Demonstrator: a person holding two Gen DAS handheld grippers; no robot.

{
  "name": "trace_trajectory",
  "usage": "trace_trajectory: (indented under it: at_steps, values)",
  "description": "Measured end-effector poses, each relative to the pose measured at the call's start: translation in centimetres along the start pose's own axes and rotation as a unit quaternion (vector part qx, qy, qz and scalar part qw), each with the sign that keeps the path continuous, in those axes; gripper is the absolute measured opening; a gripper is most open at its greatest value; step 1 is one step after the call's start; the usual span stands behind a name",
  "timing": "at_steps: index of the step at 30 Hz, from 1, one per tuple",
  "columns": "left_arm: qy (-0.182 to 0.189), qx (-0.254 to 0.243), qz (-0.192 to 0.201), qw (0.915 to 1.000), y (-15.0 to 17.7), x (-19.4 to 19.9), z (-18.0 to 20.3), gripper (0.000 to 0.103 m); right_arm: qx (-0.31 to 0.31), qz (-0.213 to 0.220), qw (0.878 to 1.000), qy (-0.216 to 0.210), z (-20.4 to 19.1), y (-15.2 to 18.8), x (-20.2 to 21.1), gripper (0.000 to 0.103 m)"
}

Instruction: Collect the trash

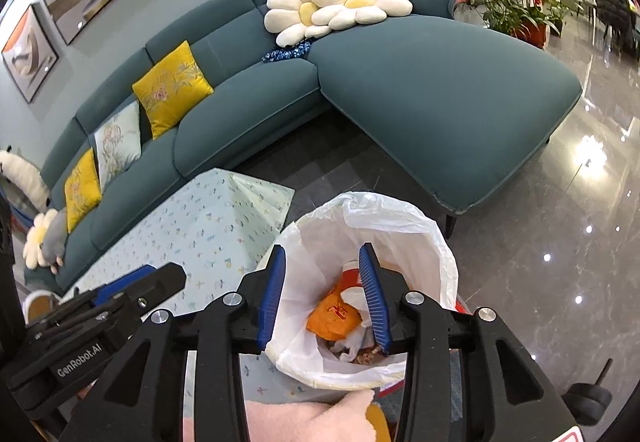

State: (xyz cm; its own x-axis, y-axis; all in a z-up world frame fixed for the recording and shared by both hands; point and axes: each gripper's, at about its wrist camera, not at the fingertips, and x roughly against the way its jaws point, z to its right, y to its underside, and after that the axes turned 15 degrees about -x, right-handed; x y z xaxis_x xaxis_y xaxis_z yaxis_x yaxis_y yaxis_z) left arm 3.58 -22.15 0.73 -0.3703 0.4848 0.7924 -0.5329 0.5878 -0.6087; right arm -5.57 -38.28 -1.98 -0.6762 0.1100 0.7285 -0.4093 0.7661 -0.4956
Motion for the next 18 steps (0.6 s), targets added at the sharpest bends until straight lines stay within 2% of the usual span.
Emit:
trace_trajectory:
  at_steps: [3,8,15,17,18]
  values:
    - [-0.007,0.0,0.001,1.0,0.5,0.5,-0.1,0.044,0.01,-0.002,1.0,0.009,-0.4,0.3,0.2,0.044]
    - [-0.033,0.005,0.002,0.9995,1.3,1.6,-0.4,0.059,0.037,-0.006,0.998,0.043,-1.3,1.3,0.8,0.052]
    - [-0.07,0.003,-0.005,0.9975,2.7,2.7,-1.1,0.068,0.071,-0.004,0.994,0.084,-1.9,2.6,1.7,0.06]
    - [-0.081,0.004,-0.008,0.9967,3.1,2.9,-1.4,0.078,0.071,-0.006,0.994,0.088,-1.8,2.8,1.8,0.063]
    - [-0.085,0.004,-0.008,0.9964,3.2,3.0,-1.5,0.078,0.072,-0.005,0.993,0.09,-1.8,2.9,1.9,0.064]
